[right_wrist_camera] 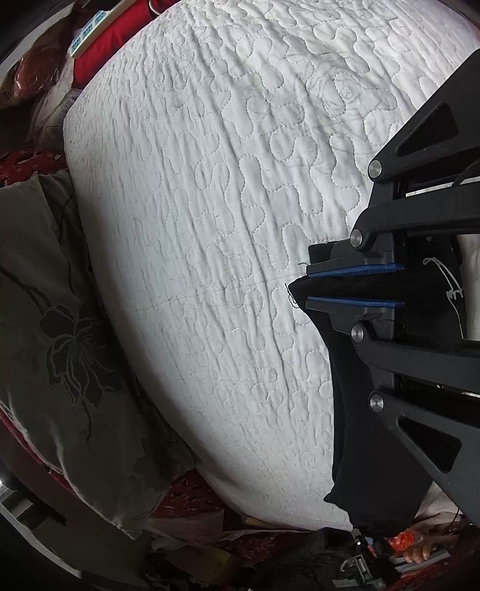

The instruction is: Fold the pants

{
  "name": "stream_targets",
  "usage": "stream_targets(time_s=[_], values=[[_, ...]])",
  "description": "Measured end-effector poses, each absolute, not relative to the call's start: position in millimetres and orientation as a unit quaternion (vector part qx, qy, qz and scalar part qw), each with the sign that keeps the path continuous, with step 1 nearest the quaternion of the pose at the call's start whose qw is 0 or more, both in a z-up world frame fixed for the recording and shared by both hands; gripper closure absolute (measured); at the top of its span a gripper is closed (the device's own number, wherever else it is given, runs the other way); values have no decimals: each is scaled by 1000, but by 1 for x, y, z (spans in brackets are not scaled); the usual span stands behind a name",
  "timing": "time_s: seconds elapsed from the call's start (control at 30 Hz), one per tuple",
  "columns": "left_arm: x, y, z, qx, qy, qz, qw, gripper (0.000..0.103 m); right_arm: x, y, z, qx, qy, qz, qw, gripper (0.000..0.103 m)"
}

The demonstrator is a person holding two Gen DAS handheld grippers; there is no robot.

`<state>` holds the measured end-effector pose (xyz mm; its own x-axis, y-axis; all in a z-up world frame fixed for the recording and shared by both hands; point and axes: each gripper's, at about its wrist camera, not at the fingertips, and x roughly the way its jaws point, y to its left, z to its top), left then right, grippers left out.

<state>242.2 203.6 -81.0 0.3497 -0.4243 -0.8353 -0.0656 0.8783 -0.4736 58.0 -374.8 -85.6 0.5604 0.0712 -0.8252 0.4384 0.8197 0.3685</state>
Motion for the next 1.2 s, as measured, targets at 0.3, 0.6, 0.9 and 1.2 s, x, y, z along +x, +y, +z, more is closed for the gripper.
stream_targets(time_s=[0.3, 0.6, 0.9, 1.2], values=[[243, 223, -111, -248, 580, -84, 771, 87, 41, -391, -109, 343, 432, -135, 823, 96], [228, 232, -110, -271, 591, -96, 754, 69, 34, -391, -83, 335, 412, -137, 836, 84], [195, 221, -112, -244, 607, -102, 750, 53, 130, -259, -67, 235, 477, 117, 839, 73], [184, 207, -110, -204, 596, -99, 771, 51, 202, -132, -78, 129, 540, 206, 806, 59]])
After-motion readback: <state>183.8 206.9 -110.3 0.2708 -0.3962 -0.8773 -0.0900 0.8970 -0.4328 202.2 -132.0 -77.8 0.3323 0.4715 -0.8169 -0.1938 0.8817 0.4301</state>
